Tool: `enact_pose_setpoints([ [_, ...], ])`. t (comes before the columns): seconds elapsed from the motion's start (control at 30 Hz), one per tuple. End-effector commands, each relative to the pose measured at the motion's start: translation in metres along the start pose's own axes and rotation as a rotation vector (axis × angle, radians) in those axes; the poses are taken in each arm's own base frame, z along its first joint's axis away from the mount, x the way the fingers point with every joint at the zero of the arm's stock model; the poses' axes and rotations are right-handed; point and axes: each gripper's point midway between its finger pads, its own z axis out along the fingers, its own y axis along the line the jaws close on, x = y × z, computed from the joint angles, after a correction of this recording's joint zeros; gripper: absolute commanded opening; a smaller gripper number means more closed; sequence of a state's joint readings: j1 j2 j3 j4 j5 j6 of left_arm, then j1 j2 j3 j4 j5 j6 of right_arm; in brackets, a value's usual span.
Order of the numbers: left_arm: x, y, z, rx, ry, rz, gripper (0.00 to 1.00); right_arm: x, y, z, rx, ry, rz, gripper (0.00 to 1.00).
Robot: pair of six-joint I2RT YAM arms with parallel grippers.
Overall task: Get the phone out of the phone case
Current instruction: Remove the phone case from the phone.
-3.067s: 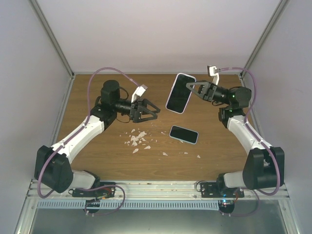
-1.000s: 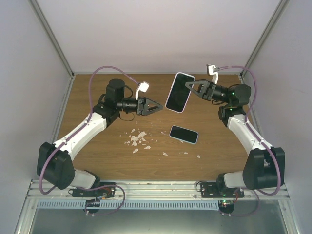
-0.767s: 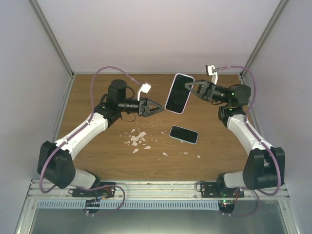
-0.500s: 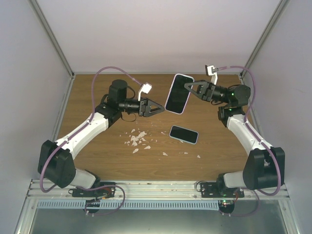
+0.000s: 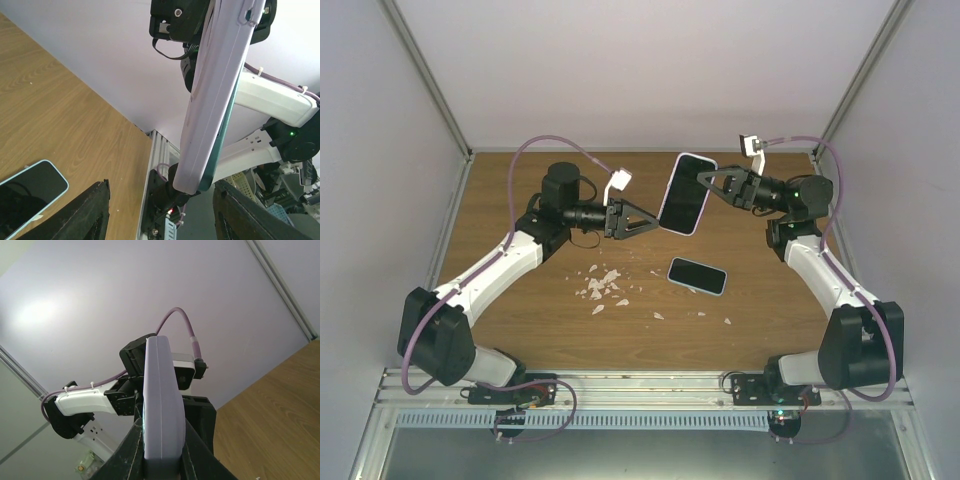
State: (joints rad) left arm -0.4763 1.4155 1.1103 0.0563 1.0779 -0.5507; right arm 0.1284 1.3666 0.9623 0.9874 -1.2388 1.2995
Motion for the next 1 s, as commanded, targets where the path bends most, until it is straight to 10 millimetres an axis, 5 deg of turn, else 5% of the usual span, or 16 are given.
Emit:
enact_pose_setpoints([
  [0.0, -0.002, -0.001, 0.001, 0.013, -0.012, 0.030, 0.57, -0.006, 0.017, 0.002, -0.025, -0.022, -0.054, 0.01],
  [0.33, 0.001, 0.024, -0.009, -0.038, -0.039, -0.036, 0.56, -0.006, 0.024, 0.001, -0.044, -0.026, -0.054, 0.00],
  [0.97, 0.006, -0.020, -0.004, 0.108, -0.003, 0.047, 0.57, -0.006, 0.017, 0.002, -0.033, -0.030, -0.032, 0.00],
])
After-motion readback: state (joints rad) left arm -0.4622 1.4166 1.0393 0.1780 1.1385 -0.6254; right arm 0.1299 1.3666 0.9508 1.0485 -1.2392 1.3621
